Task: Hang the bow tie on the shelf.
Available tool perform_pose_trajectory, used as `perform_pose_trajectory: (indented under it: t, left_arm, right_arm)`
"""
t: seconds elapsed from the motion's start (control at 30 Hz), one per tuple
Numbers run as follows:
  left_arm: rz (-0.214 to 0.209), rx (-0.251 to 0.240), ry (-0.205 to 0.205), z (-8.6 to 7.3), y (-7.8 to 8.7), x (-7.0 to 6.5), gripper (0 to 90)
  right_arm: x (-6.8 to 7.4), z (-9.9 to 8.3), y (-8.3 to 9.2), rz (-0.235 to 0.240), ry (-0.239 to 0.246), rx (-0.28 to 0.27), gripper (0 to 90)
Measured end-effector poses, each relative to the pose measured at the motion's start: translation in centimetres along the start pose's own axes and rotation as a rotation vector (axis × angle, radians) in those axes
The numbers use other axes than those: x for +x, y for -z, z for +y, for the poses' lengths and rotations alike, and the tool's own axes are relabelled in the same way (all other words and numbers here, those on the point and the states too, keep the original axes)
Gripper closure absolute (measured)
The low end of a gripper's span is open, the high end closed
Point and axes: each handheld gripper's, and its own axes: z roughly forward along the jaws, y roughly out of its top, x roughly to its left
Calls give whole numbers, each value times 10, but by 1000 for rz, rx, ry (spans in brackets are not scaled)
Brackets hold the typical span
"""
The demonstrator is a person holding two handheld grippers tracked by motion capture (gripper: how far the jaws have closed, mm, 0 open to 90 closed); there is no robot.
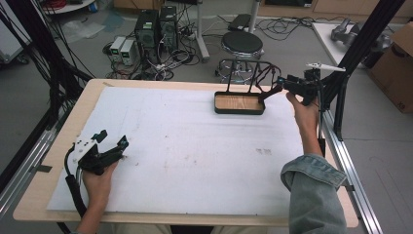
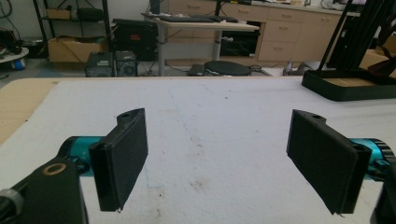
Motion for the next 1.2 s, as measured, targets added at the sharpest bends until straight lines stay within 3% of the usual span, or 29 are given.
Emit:
perform_pose_trajectory:
  t: [0.23,0.33,0.37,0.4,0.47,0.77,0.97,1.2]
  left_arm:
    - [3,1,-2,0,0,0,209]
    - [5,-1,-1,0,0,0,209]
    - [5,-1,-1,0,-1,0,209]
    - [5,-1,-1,0,-1,0,209]
    - [6,-1,-1,0,-1,0,209]
    - [6,0,-1,0,-1,0,209]
    - [3,3,-7,0,0,-1,208]
    - [4,1,-8,0,0,-2,208]
  right_arm:
    - [7,-2,11,39,-29,29,383]
    - [17,1,21,44,-4,-17,381]
    - [26,0,28,39,16,-66,373]
    - [28,0,31,40,27,-79,358]
    - [34,-2,38,52,13,-85,327]
    - [57,-11,63,69,69,-138,246]
    - [74,-31,82,74,96,-170,168]
    - [85,-60,99,80,119,-224,160]
